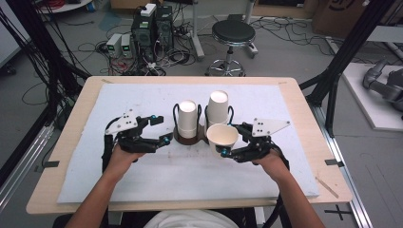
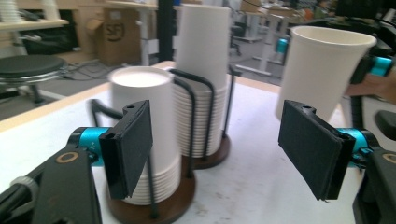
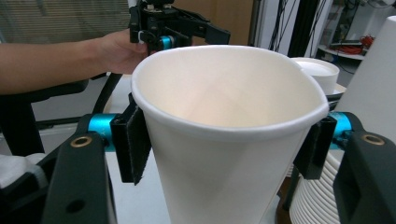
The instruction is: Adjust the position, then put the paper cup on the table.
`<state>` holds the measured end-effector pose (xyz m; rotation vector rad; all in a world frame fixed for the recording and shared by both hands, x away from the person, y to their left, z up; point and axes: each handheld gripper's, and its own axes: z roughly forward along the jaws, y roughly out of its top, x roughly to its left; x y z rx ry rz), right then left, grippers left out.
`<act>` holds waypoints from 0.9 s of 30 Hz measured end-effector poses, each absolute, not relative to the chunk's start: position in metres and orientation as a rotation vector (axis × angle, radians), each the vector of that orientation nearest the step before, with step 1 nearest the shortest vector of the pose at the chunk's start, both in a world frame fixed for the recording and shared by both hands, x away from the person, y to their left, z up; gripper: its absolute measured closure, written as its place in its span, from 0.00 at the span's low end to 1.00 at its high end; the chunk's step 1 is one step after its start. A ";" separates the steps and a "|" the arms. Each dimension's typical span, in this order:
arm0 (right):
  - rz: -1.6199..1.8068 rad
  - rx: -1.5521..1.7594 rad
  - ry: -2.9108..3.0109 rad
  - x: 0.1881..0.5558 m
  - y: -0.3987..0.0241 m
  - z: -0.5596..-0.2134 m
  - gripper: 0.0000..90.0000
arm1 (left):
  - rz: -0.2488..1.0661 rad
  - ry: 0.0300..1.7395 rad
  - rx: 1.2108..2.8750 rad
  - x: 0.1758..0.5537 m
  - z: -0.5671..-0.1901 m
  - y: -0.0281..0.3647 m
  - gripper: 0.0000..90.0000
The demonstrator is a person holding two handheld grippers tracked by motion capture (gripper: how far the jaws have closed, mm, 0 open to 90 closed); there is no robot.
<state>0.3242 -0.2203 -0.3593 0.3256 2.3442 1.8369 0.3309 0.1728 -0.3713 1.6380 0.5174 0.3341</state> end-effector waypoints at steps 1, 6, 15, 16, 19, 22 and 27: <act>1.842 0.331 2.347 0.325 -0.221 -0.359 0.37 | 0.341 0.524 1.632 0.332 -0.371 0.176 0.29; 1.834 0.350 2.337 0.325 -0.226 -0.359 0.37 | 0.357 0.565 1.613 0.336 -0.373 0.183 0.24; 1.818 0.380 2.308 0.326 -0.236 -0.357 0.37 | 0.359 0.616 1.611 0.341 -0.380 0.190 0.21; 1.811 0.384 2.312 0.326 -0.238 -0.357 0.37 | 0.363 0.624 1.613 0.342 -0.380 0.191 0.21; 1.774 0.399 2.306 0.326 -0.244 -0.358 0.37 | 0.378 0.657 1.617 0.344 -0.383 0.192 0.21; 1.764 0.428 2.283 0.327 -0.254 -0.358 0.37 | 0.393 0.688 1.615 0.344 -0.387 0.196 0.21; 1.757 0.489 2.228 0.333 -0.275 -0.359 0.37 | 0.418 0.728 1.616 0.344 -0.391 0.203 0.21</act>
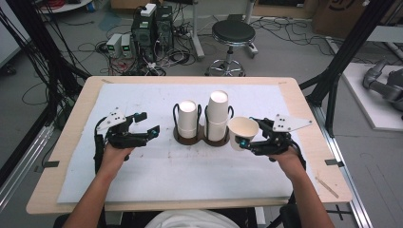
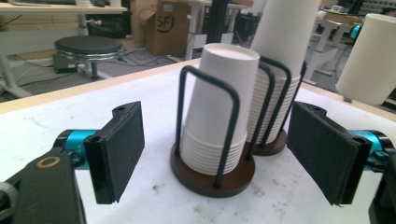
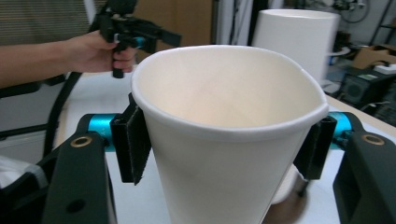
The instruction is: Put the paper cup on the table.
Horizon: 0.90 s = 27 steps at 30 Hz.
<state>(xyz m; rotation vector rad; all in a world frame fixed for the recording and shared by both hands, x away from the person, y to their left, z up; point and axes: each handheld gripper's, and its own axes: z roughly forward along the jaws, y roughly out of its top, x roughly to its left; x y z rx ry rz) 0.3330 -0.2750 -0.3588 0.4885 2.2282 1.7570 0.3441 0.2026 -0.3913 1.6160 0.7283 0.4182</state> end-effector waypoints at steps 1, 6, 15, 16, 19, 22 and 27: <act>1.758 0.497 2.221 0.334 -0.277 -0.359 0.37 | 0.418 0.739 1.612 0.344 -0.393 0.204 0.21; 1.740 0.596 2.142 0.342 -0.298 -0.362 0.37 | 0.420 0.748 1.618 0.344 -0.395 0.205 0.21; 1.613 0.763 2.065 0.357 -0.316 -0.382 0.37 | 0.426 0.749 1.625 0.345 -0.396 0.204 0.22; 1.602 0.786 2.055 0.359 -0.319 -0.385 0.37 | 0.426 0.749 1.628 0.345 -0.396 0.204 0.22; 1.581 0.865 2.026 0.366 -0.328 -0.394 0.37 | 0.421 0.751 1.634 0.346 -0.397 0.204 0.22; 1.560 0.916 2.012 0.371 -0.332 -0.402 0.37 | 0.416 0.752 1.642 0.346 -0.398 0.203 0.22; 1.512 1.005 1.982 0.379 -0.339 -0.415 0.37 | 0.417 0.754 1.642 0.346 -0.398 0.204 0.22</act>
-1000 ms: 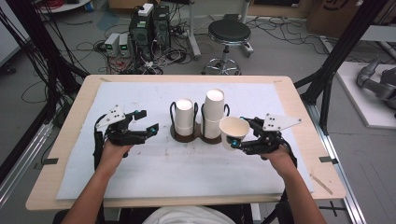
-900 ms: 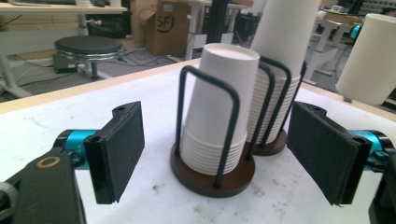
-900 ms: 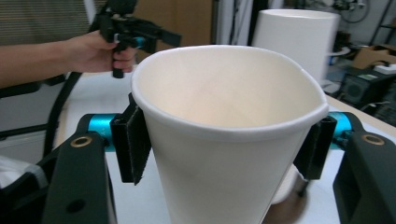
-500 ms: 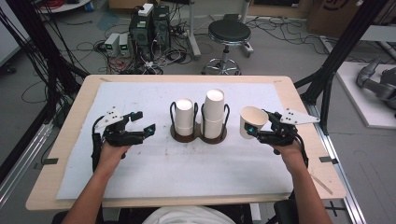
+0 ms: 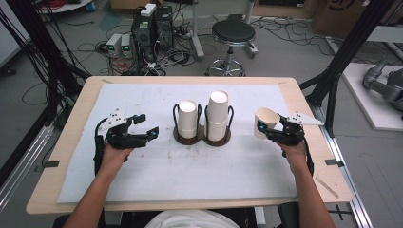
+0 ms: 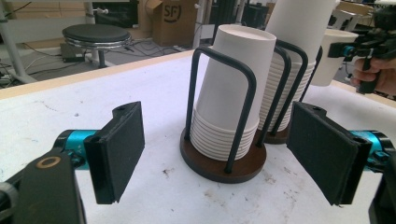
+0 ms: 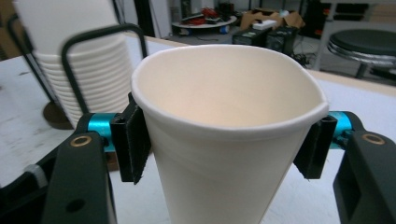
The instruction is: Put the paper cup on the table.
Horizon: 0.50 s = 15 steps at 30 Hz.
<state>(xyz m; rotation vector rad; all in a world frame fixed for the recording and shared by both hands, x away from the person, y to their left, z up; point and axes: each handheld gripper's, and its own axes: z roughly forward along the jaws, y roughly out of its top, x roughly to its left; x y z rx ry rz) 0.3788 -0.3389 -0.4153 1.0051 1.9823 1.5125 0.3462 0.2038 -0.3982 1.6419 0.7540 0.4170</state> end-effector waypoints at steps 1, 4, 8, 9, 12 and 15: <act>1.505 1.016 1.983 0.380 -0.340 -0.417 0.37 | 0.420 0.754 1.645 0.346 -0.398 0.204 0.22; 1.489 1.057 2.003 0.384 -0.339 -0.423 0.37 | 0.419 0.757 1.651 0.346 -0.399 0.203 0.22; 1.448 1.051 2.021 0.388 -0.335 -0.427 0.37 | 0.417 0.755 1.656 0.346 -0.400 0.202 0.22; 1.437 1.058 2.029 0.389 -0.334 -0.429 0.37 | 0.417 0.756 1.657 0.346 -0.400 0.202 0.22; 1.417 1.081 2.043 0.391 -0.336 -0.431 0.37 | 0.421 0.757 1.654 0.346 -0.400 0.203 0.22; 1.410 1.101 2.057 0.392 -0.338 -0.435 0.36 | 0.417 0.759 1.654 0.346 -0.400 0.204 0.22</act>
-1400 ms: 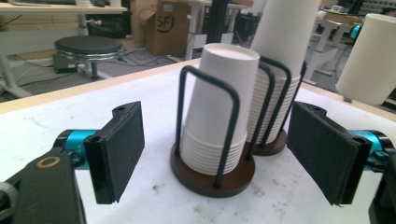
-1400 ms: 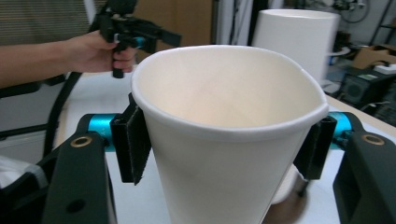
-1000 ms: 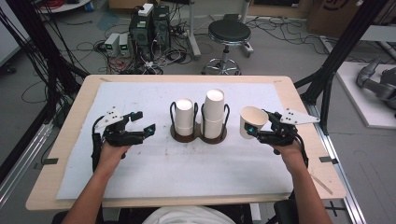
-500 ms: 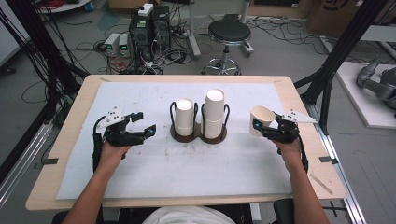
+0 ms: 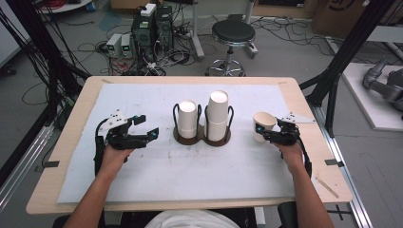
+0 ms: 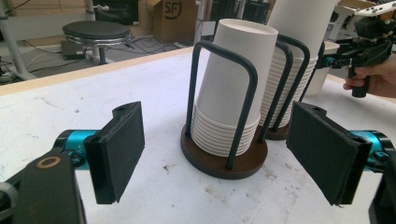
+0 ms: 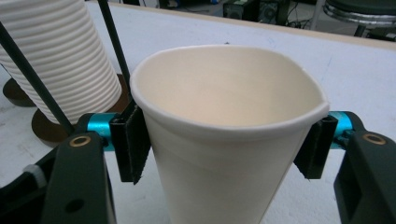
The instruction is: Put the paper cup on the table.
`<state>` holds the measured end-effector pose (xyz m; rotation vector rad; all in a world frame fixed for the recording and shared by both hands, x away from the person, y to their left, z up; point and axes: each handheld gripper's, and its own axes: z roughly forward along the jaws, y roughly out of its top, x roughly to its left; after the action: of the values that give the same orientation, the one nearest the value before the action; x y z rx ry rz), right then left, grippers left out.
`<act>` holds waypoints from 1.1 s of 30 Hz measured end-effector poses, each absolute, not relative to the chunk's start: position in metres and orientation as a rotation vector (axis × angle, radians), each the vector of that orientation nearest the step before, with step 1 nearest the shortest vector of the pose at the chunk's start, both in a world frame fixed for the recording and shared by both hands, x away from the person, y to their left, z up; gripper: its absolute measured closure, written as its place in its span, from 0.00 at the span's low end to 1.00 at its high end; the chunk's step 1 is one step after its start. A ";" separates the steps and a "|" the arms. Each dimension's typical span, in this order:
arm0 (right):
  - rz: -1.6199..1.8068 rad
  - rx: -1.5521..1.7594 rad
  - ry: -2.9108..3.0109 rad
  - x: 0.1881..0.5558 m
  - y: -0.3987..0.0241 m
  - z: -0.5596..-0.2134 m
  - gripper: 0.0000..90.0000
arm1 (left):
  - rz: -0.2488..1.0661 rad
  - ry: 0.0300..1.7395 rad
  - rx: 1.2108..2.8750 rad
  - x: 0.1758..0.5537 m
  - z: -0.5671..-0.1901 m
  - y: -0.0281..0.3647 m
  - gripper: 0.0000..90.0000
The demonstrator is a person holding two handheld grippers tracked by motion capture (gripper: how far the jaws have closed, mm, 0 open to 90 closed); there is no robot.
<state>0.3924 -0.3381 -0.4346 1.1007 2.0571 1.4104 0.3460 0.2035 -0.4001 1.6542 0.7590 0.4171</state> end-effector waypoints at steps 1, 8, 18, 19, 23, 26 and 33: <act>1.414 1.107 2.058 0.392 -0.338 -0.435 0.36 | 0.416 0.758 1.656 0.346 -0.400 0.204 0.22; 1.403 1.111 2.062 0.391 -0.338 -0.434 0.34 | 0.414 0.759 1.662 0.347 -0.401 0.203 0.22; 1.384 1.143 2.084 0.389 -0.339 -0.434 0.27 | 0.408 0.757 1.667 0.347 -0.401 0.202 0.22; 1.375 1.147 2.094 0.389 -0.338 -0.436 0.25 | 0.408 0.757 1.667 0.347 -0.401 0.202 0.22; 1.327 1.131 2.130 0.388 -0.336 -0.437 0.23 | 0.408 0.756 1.668 0.347 -0.401 0.202 0.22; 1.329 1.136 2.120 0.387 -0.338 -0.435 0.23 | 0.407 0.755 1.666 0.347 -0.401 0.202 0.22; 1.322 1.115 2.128 0.380 -0.344 -0.438 0.23 | 0.406 0.755 1.664 0.347 -0.401 0.202 0.22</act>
<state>0.3795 -0.3443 -0.4377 1.1151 2.1278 1.3219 0.3472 0.2024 -0.4013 1.6637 0.7553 0.4065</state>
